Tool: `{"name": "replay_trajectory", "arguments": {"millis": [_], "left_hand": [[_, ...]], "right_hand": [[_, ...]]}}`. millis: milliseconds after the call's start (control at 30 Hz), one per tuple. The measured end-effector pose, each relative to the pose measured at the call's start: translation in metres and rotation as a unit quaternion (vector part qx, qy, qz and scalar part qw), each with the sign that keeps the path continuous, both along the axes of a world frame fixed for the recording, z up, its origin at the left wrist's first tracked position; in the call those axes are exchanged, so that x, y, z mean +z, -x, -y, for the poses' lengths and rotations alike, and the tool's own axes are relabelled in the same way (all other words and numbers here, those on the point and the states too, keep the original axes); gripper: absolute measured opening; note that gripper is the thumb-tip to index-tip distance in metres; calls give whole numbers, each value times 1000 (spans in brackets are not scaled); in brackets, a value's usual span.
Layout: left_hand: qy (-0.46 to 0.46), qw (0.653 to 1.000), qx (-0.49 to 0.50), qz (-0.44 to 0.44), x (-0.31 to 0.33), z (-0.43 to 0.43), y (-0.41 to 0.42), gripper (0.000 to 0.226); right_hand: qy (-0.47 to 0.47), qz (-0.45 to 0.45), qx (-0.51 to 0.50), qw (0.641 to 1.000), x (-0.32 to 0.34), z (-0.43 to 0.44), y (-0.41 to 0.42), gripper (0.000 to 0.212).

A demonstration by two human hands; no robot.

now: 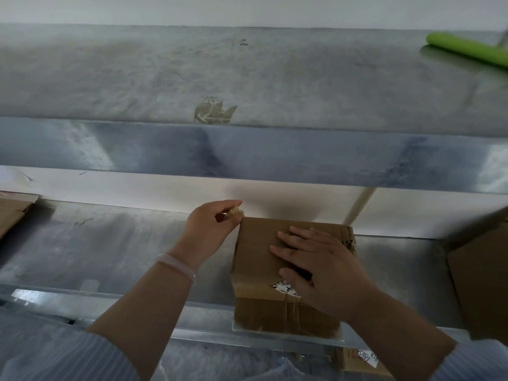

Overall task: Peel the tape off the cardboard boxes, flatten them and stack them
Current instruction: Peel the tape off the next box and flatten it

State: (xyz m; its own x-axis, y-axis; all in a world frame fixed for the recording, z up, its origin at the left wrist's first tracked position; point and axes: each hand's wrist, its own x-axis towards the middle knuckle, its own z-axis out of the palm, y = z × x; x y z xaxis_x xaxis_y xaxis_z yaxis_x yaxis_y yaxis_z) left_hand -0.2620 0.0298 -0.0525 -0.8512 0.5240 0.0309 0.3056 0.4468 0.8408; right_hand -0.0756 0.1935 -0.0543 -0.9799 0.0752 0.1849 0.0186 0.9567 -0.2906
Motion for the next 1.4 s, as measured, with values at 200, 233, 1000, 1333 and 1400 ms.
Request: {"name": "replay_trajectory", "arguments": {"millis": [200,233,1000,1333,1400], "left_hand": [[-65,985,-46,155,16,9,-2,24],[-61,986,-41,152,17,11,1,21],[1,998,56,18,-14,-11,-5,22],[-162,905,-38,391,-1,14,10,25],[-132,924,-54,355,-6,15,10,27]], "right_hand": [[0,-1,-1,1000,1,0,1,45],[2,-2,-1,1000,0,0,1,45],[7,6,-2,1000,1,0,0,45],[-2,-3,-3,1000,1,1,0,43],[-3,-8,-4,1000,1,1,0,43]]}}
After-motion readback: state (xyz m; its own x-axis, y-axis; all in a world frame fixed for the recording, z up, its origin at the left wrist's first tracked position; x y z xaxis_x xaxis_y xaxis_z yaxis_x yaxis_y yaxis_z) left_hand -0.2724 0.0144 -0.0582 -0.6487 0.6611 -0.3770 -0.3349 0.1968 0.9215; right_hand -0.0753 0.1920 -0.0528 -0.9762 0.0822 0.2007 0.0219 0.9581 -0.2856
